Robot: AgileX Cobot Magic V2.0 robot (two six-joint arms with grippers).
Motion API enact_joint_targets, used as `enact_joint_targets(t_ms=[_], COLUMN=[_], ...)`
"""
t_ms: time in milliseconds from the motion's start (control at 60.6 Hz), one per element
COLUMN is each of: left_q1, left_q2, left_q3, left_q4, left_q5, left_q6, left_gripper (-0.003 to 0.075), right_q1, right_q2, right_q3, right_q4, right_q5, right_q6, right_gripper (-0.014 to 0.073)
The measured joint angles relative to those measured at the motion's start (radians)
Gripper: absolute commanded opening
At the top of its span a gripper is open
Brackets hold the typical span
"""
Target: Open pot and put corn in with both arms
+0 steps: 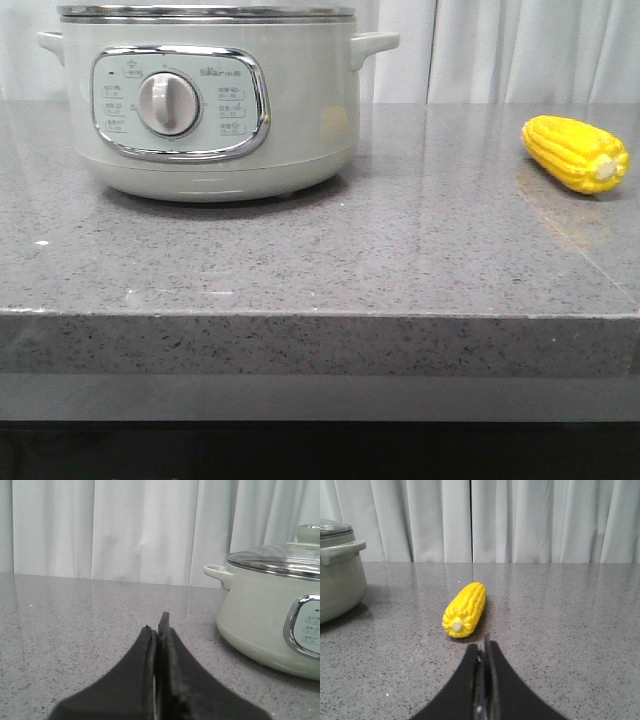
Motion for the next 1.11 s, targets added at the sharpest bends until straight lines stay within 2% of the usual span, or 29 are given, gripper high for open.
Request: enact_joint_targets(t_ms=[214, 379, 544, 676, 825, 1105], left_q1=[0.0, 0.0, 0.0, 0.0, 0.0, 0.0], left_q2=[0.013, 0.101, 0.246, 0.35, 0.447, 0.547], left_q3=[-0.2, -0.401, -0.609, -0.728, -0.771, -0.753], left_q4=[-0.025, -0.044, -0.06, -0.065, -0.065, -0.067], left_q5=[0.091, 0.237, 0.415, 0.508, 0.566, 0.602], left_q6=[0.0, 0.0, 0.0, 0.0, 0.0, 0.0], left_gripper=[-0.002, -0.002, -0.002, -0.002, -0.002, -0.002], right_q1=[0.0, 0.0, 0.0, 0.0, 0.0, 0.0], right_q2=[0.0, 0.011, 0.131, 0.253, 0.388, 0.558], right_q3=[-0.153, -0.308, -0.472, -0.596, -0.683, -0.683], right_q4=[0.0, 0.0, 0.0, 0.0, 0.0, 0.0], right_q5=[0.126, 0.22, 0.322, 0.408, 0.498, 0.536], right_q6=[0.0, 0.0, 0.0, 0.0, 0.0, 0.0], right_gripper=[-0.0069, -0.0069, -0.0069, -0.0069, -0.0069, -0.0069])
